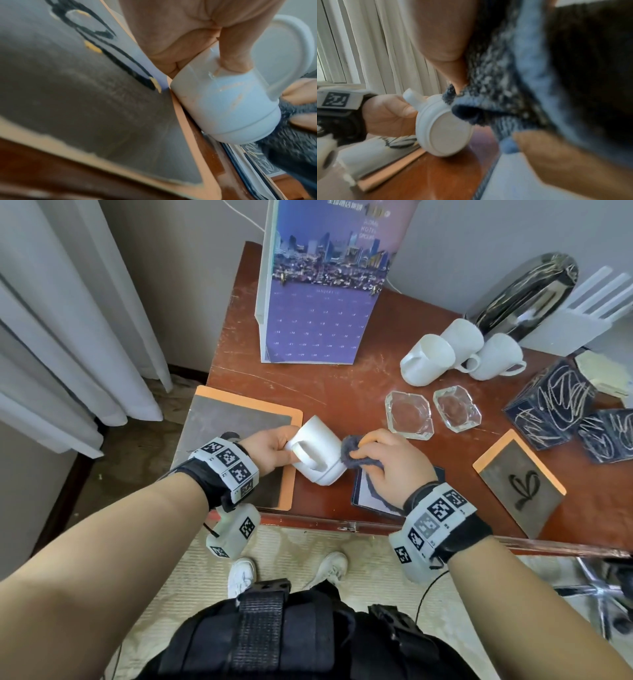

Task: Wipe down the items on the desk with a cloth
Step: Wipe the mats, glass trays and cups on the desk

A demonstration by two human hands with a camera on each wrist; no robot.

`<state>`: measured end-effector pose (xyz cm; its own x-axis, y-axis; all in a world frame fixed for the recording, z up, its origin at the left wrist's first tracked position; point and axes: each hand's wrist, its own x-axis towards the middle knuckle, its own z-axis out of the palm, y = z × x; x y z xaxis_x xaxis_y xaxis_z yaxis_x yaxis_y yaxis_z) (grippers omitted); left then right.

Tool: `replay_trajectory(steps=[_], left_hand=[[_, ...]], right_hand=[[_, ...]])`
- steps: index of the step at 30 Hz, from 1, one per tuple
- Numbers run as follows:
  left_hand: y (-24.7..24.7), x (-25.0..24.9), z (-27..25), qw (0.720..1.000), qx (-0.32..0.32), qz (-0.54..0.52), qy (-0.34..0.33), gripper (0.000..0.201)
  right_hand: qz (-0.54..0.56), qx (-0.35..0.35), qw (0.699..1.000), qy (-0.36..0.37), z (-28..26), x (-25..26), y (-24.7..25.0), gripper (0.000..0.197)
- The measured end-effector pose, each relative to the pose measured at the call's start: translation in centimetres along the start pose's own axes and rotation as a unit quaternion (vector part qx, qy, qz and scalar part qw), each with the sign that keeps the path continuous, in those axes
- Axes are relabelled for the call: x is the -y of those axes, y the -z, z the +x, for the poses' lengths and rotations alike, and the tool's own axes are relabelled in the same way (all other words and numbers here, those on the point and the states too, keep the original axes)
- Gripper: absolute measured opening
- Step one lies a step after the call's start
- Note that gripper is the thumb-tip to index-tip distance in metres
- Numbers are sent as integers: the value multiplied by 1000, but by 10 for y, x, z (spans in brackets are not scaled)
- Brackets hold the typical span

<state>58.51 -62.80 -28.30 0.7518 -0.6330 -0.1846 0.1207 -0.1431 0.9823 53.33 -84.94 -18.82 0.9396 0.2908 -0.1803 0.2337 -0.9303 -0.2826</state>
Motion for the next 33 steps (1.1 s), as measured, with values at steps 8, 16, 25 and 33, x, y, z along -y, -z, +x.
replay_trajectory(steps=[8,16,25,33], left_hand=[[2,7,4,1000,6,0,-4,20],[5,9,10,999,4,36,18,22],[1,-1,7,1000,13,-21,7,13],[2,-6,-1,999,29,-14,25,13]], right_hand=[[103,43,994,-1,24,48,-7,35],[103,11,992,65,2,57,-15,43],[9,-24,997,67,-20,26,-9,39],[70,34,997,27,-4,56,-20,46]])
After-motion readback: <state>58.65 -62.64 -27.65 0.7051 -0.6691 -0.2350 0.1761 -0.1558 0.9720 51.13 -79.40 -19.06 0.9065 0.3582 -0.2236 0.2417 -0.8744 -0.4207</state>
